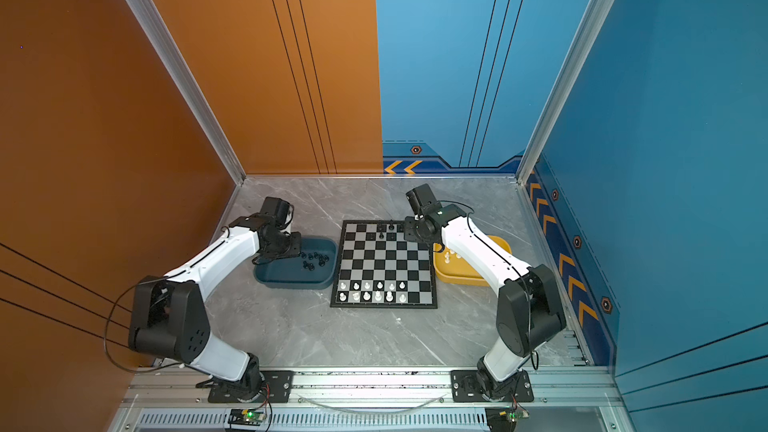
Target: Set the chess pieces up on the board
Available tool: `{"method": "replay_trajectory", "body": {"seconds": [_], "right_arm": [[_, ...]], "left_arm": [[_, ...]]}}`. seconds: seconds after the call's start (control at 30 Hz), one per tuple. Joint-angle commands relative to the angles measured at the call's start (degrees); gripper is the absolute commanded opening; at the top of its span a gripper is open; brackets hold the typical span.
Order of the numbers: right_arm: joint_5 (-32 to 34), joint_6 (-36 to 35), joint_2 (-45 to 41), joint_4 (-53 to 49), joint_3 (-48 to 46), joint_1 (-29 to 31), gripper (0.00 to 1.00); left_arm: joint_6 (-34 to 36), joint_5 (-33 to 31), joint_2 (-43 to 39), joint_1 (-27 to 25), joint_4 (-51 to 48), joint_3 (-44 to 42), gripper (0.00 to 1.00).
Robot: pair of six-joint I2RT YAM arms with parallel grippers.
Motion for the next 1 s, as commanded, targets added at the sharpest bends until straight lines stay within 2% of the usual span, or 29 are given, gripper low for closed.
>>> {"method": "replay_trajectory", "body": {"seconds": [0.0, 0.1, 0.97], "right_arm": [[-1.0, -0.4, -1.1, 0.5, -0.6, -0.6, 0.35], [-1.2, -0.3, -0.8, 0.5, -0.4, -0.7, 0.35], [-1.0, 0.3, -1.3, 0.5, -0.9, -1.0, 0.35]], "left_arm": [[-0.4, 2.3, 2.5, 0.4, -0.4, 2.2, 0.37], [-0.5, 2.8, 4.4, 0.3, -0.4, 2.9, 0.33], [-0.5, -0.4, 13.8, 0.9, -0.5, 7.5, 0.24]]}}
